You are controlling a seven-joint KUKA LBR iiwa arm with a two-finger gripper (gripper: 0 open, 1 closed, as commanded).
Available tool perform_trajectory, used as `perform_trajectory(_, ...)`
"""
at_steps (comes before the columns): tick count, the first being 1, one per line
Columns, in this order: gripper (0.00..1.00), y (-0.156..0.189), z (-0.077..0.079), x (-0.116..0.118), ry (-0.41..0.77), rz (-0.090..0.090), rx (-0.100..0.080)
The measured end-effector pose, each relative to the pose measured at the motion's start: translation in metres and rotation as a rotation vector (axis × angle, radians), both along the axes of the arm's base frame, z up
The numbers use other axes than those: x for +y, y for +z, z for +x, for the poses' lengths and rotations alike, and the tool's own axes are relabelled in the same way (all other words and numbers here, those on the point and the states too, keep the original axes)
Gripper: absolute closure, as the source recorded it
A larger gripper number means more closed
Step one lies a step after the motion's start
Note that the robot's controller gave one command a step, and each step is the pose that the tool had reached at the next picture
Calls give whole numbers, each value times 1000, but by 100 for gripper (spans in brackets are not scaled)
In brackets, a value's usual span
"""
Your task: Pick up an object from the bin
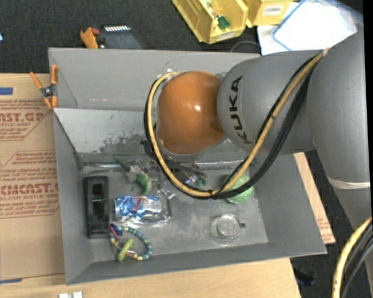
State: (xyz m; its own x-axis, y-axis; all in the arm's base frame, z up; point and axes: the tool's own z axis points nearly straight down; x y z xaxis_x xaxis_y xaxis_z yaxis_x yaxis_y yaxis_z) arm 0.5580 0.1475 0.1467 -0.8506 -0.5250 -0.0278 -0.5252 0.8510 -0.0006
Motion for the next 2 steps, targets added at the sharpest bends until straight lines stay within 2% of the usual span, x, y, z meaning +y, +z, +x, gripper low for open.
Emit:
perform_trajectory(1, 0, -28, -11, 0, -7, -2, 11)
perform_trajectory(2, 0, -28, -19, -11, 25, 3, -2)
